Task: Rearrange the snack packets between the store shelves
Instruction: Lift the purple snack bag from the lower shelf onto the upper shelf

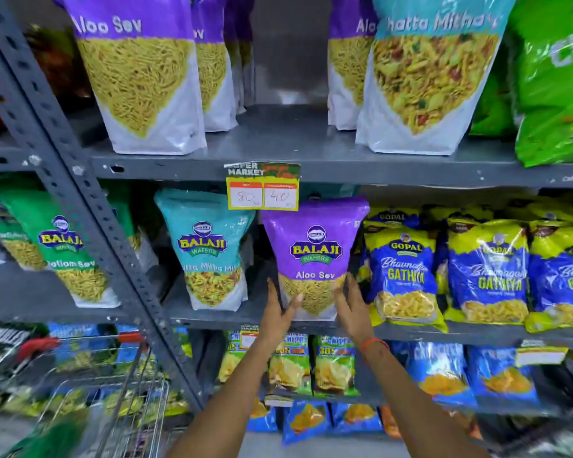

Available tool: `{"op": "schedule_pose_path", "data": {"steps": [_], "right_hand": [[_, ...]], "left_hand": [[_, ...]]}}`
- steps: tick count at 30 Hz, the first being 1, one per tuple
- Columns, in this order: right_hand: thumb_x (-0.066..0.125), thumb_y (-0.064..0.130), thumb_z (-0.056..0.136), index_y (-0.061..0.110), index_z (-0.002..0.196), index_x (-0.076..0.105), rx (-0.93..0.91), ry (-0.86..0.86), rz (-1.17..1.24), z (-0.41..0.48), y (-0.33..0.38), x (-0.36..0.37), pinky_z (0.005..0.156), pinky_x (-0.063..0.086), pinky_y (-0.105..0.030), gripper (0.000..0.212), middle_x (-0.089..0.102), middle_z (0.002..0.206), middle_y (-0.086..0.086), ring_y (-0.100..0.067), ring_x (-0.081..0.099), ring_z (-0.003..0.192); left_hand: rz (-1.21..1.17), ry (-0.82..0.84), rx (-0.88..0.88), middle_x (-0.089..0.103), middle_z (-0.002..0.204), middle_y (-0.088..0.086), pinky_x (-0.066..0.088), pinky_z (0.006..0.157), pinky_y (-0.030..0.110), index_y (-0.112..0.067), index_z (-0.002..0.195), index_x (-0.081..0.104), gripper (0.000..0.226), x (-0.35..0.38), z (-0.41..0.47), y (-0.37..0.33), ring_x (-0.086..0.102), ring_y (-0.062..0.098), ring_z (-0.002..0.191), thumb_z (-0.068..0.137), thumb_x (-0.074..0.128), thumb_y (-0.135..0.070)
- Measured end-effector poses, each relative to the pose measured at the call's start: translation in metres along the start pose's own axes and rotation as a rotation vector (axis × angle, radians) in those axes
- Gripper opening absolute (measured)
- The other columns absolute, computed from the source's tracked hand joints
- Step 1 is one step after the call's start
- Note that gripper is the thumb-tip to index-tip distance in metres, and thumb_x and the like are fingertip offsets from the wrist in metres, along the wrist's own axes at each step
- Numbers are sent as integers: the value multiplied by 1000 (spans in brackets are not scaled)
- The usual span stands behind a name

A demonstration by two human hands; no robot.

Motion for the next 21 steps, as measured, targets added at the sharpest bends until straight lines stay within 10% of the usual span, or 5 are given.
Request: {"op": "schedule_pose_path", "data": {"steps": [4,9,15,21], "right_hand": [[57,27,91,23,145,29,62,164,-15,8,0,-5,110,38,-46,61,53,138,0,-21,50,128],[64,19,88,17,141,34,57,214,-36,-2,1,-14,106,43,-50,61,57,131,-6,-24,55,121],[66,21,85,23,135,39,5,258,-57,-29,12,-28,104,44,-50,57,59,127,-6,-24,54,120],[69,37,82,19,134,41,-153,256,-76,-56,50,-50,104,46,-42,61,62,126,1,-15,58,118]], "left_hand": [[10,120,-47,54,142,6,42,109,44,-21,139,40,63,-7,4,-4,50,26,132,86,65,-43],[-30,126,-71,62,134,4,47,106,50,-23,131,48,88,-14,2,12,58,22,123,61,72,-70],[-26,94,-40,70,118,19,54,95,47,-1,113,59,50,-30,-36,-17,66,31,110,73,82,-21],[63,52,107,77,95,15,56,84,59,-1,89,65,80,-55,-47,-45,73,29,90,42,87,-62]]}}
Point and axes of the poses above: each hand's wrist, its own z-axis towards the middle knuckle, its own x-axis out of the palm, y = z × x, the point moved 2 cm from there along z, towards the middle knuckle
